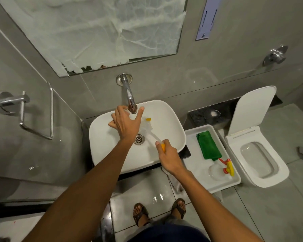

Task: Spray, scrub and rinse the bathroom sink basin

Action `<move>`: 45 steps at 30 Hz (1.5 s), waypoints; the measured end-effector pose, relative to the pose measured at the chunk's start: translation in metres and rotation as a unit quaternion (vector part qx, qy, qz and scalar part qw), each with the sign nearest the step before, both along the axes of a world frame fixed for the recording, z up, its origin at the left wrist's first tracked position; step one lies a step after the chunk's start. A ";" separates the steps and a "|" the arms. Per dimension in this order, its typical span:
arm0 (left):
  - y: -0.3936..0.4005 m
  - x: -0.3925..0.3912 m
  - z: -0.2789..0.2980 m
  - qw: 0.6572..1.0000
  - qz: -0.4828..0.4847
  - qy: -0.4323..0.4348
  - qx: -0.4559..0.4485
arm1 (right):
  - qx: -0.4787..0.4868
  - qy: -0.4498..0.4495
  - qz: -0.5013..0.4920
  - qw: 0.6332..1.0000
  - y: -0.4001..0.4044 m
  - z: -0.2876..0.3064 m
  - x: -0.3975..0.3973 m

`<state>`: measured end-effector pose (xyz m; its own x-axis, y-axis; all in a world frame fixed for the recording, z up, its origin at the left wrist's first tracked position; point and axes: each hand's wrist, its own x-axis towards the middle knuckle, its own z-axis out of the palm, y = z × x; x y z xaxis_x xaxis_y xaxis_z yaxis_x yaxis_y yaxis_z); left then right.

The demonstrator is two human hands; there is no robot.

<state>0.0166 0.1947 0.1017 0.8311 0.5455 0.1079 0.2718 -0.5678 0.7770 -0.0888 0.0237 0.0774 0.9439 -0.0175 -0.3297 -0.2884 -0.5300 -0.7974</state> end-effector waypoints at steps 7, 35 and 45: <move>-0.045 -0.023 -0.032 0.990 -0.023 0.125 -0.067 | 0.008 -0.069 -0.070 0.995 -0.105 -0.005 0.003; -0.190 -0.019 -0.138 0.893 -0.332 0.126 0.275 | -0.103 0.193 -0.082 0.972 -0.198 -0.217 0.041; -0.193 -0.021 -0.142 0.896 -0.322 0.117 0.284 | -0.124 0.203 -0.162 0.958 -0.193 -0.236 0.039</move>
